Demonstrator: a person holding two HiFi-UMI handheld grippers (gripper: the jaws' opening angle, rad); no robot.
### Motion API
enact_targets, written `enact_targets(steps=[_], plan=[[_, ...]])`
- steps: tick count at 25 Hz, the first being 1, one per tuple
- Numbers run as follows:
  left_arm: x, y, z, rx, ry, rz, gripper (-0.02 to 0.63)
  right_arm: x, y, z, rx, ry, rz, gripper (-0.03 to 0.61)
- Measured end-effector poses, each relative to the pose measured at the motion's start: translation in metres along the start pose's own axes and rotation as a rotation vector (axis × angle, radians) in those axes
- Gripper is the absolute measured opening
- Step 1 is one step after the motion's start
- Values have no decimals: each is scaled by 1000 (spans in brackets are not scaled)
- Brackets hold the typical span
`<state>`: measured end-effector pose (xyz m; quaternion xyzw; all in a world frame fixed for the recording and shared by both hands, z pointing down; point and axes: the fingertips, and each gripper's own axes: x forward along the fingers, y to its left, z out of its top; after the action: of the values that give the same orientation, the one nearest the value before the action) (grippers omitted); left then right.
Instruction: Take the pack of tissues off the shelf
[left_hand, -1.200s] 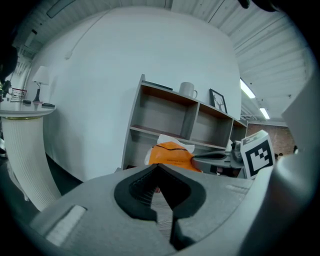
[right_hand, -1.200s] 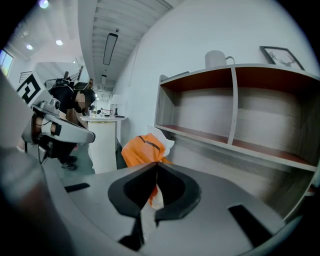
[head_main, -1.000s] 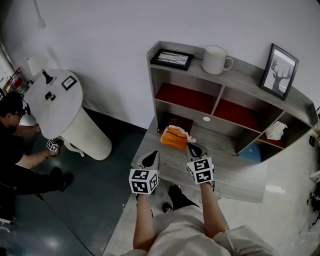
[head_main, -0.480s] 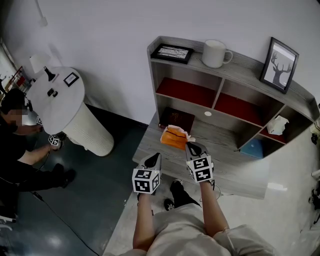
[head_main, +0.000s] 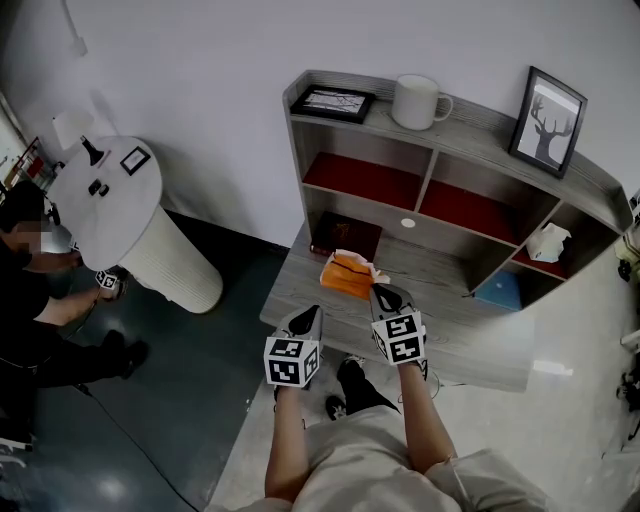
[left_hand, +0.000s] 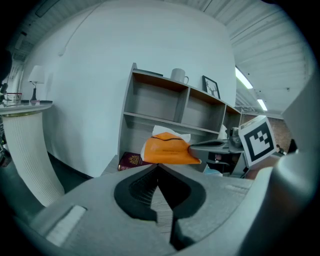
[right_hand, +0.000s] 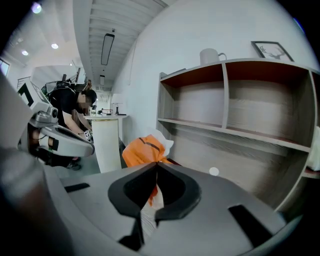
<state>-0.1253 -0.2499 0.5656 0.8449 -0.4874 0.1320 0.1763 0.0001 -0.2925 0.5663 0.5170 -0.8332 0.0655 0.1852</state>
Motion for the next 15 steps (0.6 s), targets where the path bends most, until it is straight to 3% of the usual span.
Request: enact_targets(steps=[15], plan=[[0,4,-8,-12,6,12,8,9,6,-13,5,30,25,18]])
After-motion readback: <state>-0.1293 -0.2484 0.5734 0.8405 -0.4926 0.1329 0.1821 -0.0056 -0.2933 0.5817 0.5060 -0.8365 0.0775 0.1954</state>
